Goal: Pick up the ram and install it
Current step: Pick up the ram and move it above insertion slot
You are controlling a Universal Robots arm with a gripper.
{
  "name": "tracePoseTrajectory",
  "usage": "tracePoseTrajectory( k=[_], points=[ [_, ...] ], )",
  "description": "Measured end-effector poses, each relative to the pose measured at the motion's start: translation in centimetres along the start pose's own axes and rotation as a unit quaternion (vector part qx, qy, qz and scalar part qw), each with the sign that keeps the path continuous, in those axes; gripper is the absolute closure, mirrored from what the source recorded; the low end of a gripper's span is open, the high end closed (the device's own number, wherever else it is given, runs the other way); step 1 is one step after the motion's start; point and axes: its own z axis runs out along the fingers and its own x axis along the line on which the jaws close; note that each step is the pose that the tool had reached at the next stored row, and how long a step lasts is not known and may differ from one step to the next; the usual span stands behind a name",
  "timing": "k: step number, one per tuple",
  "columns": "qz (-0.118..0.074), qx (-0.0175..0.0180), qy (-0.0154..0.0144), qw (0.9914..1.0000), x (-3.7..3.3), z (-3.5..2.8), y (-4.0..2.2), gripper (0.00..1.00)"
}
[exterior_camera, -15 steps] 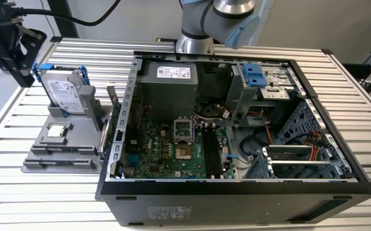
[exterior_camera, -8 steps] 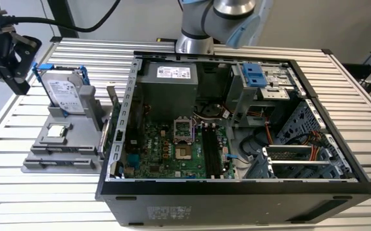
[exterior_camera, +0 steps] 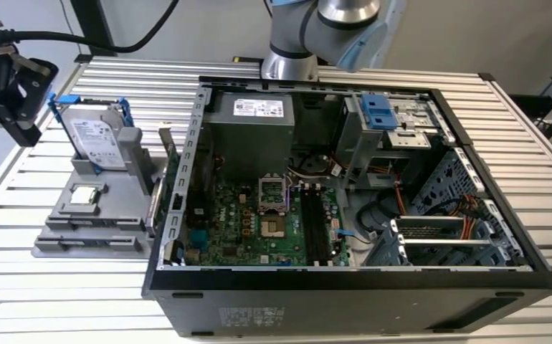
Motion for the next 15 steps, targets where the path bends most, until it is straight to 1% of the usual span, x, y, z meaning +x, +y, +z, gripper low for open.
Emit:
tracePoseTrajectory(
  k=[2,15],
  points=[
    [0.001,0.0000,0.0000,1.00000,0.01,-0.01,-0.10,1.00],
    [0.000,0.0000,0.0000,1.00000,0.02,-0.01,-0.11,1.00]
  ],
)
